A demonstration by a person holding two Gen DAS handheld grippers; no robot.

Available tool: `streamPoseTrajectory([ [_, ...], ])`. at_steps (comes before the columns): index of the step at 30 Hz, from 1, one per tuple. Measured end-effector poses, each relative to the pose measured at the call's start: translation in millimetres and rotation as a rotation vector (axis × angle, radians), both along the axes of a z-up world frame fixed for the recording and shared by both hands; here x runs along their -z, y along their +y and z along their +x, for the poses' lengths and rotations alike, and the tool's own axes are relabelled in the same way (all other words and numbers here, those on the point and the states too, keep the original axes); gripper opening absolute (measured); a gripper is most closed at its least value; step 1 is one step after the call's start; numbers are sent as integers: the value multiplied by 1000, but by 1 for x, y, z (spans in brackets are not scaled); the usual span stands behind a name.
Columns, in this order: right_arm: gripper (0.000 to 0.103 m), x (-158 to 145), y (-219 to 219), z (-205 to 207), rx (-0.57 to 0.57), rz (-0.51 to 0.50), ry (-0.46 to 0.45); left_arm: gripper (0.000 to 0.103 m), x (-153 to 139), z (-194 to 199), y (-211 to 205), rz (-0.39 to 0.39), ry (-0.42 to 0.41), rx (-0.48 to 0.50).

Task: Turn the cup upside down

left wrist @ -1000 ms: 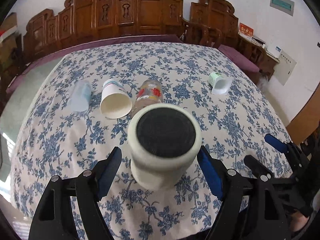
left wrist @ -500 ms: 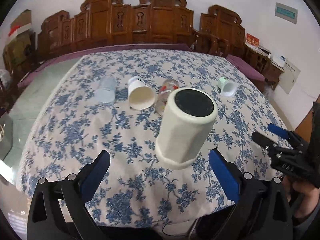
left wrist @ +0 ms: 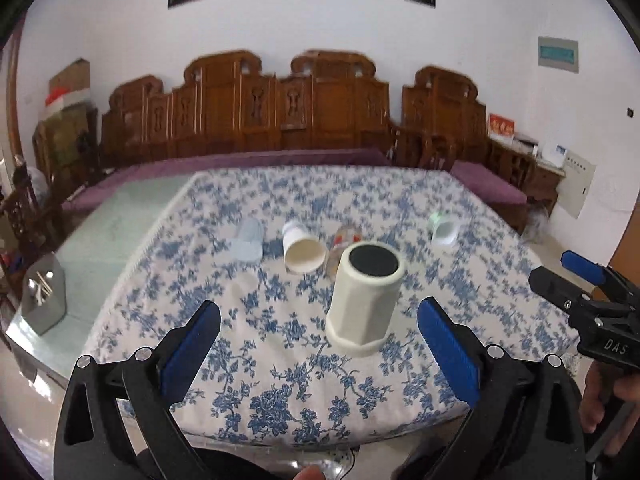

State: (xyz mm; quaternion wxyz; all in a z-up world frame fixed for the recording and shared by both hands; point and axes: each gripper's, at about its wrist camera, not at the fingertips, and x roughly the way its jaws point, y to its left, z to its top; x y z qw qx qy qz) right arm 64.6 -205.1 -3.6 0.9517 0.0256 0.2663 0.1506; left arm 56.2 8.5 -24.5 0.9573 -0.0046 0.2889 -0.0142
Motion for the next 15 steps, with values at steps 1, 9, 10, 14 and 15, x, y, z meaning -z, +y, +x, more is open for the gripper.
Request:
streamPoseTrajectory([
  [1,100,-5,0,-7,1,8,-11,95,-3,-4,-1,1,-11,1],
  [9,100,-21,6,-38,-1,16,-54,95,-23,-38,-3,-2,-77,-11],
  [10,100,-22,6,-40,-2,15,-58,95,-24,-40,-2,-5,-79,-16],
  [14,100,-23,9,-41,-8,16,-61,95,-26,-46,0,-11,-89,-21],
  [15,100,-23,9,-41,-8,16,-61,95,-27,-47,1,-15,-91,-23],
])
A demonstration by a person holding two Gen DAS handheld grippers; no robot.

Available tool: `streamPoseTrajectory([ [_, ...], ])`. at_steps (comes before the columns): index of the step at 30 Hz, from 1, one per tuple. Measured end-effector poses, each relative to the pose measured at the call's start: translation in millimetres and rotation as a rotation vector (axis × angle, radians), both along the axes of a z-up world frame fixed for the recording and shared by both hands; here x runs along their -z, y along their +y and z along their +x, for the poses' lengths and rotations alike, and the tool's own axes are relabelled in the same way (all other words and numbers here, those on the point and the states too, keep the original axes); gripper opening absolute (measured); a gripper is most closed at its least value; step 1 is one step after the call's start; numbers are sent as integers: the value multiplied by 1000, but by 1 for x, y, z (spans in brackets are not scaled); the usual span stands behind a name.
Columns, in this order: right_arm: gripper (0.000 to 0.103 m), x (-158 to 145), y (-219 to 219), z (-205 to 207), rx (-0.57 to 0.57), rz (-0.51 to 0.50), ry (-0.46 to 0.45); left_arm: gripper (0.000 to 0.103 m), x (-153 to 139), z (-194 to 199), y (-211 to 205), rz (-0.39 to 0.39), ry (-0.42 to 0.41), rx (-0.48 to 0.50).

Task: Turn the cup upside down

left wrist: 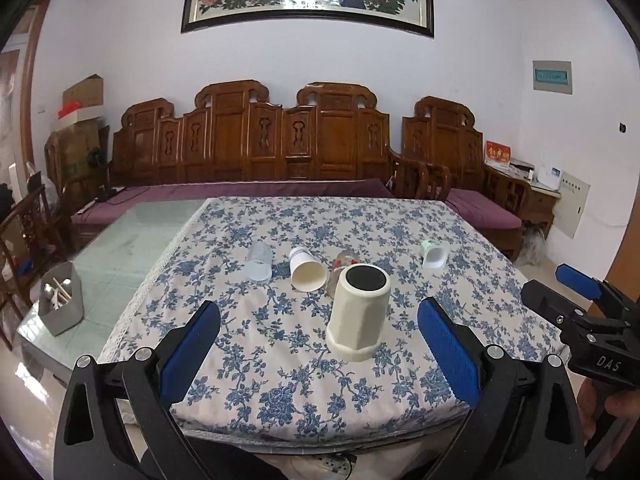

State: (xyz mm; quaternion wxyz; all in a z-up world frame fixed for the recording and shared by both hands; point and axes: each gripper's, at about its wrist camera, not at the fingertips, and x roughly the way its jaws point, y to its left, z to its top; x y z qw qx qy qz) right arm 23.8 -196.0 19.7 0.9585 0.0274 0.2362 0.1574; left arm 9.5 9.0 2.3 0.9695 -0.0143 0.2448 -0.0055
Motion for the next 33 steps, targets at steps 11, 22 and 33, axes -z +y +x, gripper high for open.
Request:
streamPoseTrajectory([
  [11,100,0,1,0,2,-2,0,95,-2,-5,3,-5,-13,-14],
  [22,100,2,2,1,0,4,-2,95,-2,-5,3,1,-13,-15],
  [33,100,2,2,1,-3,6,0,95,-2,-5,3,-1,-14,-14],
])
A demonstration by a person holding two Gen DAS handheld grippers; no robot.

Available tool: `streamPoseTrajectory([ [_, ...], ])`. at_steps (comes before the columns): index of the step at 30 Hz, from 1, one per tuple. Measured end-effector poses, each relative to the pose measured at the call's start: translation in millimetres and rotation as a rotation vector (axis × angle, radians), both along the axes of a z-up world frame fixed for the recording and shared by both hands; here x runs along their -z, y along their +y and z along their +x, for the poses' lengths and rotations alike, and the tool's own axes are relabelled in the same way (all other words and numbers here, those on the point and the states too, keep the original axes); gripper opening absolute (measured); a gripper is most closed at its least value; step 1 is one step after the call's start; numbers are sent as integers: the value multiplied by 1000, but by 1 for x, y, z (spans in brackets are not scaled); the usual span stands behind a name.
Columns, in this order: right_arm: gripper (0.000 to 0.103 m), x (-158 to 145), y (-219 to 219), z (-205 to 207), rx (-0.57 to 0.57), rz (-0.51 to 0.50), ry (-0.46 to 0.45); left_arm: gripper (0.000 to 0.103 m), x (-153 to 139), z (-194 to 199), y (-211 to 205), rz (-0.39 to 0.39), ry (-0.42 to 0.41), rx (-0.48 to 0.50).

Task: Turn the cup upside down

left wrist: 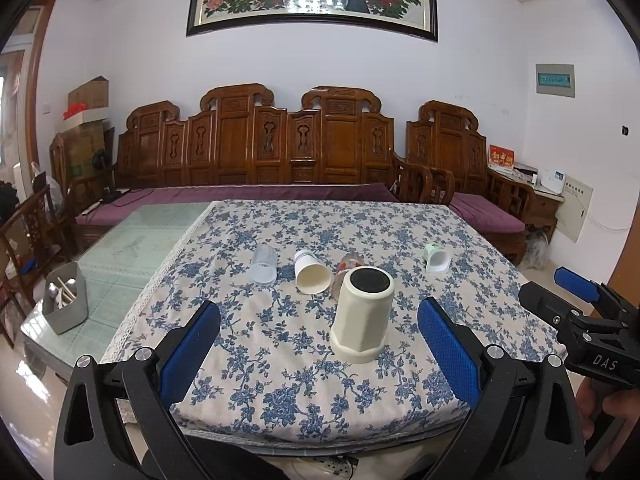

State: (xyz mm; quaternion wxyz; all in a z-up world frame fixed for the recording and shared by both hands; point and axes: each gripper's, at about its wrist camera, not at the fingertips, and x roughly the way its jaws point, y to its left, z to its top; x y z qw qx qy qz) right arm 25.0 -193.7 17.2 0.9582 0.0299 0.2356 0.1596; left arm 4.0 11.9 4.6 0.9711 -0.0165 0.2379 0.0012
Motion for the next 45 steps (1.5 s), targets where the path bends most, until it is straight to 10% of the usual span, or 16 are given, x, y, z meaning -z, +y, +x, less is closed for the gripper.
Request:
streamPoseTrajectory([
  [45,100,2,1,0,-1,5,1,95,-8,-5,-1,6,-19,-4],
])
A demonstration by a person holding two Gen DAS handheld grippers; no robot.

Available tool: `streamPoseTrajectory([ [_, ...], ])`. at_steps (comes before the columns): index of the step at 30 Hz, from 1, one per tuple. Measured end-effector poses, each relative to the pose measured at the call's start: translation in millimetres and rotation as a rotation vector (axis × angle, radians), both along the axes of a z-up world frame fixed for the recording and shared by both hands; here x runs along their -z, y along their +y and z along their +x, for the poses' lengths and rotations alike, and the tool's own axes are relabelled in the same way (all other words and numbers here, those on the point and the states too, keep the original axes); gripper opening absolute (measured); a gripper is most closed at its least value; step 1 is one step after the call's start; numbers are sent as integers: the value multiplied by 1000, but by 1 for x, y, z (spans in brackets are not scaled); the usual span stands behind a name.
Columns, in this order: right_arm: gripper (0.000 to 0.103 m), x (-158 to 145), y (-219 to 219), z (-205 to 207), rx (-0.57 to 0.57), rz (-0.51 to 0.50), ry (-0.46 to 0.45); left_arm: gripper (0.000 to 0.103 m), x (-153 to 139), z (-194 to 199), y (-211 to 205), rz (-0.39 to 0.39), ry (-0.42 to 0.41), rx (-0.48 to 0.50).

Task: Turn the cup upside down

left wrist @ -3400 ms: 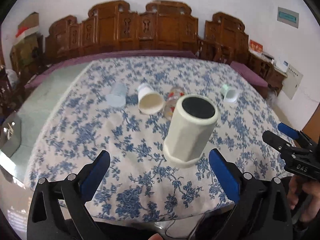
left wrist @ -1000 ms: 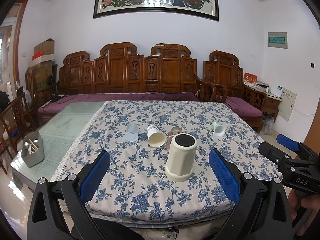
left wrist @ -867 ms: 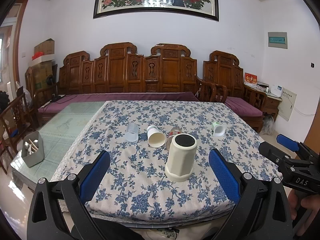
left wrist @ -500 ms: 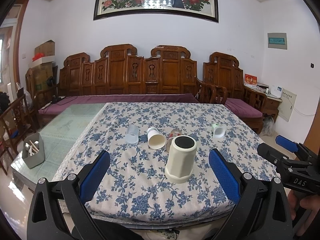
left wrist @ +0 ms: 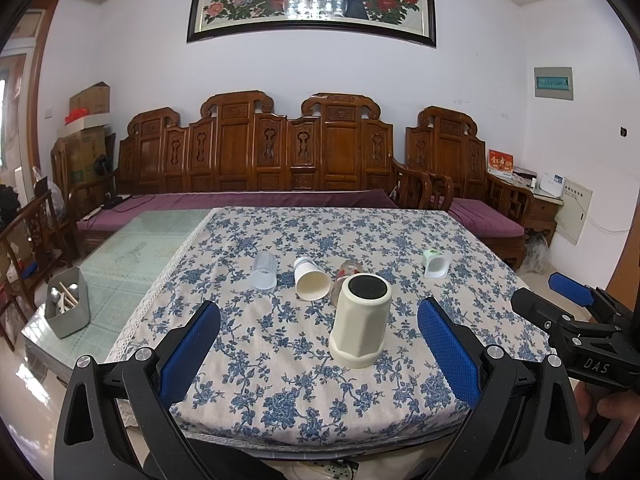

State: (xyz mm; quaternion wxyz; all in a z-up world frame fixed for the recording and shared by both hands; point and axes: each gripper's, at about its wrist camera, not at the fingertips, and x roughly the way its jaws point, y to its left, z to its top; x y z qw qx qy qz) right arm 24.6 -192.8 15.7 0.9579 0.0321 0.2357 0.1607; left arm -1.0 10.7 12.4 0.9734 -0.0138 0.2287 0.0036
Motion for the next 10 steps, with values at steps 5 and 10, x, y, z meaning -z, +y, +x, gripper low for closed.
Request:
streamPoseTrajectory([
  [5,100,0,0,0,1,0,-1,95,0,0,-1,2,2,-3],
  [10,100,0,0,0,0,0,0,95,0,1,-1,0,1,-3],
])
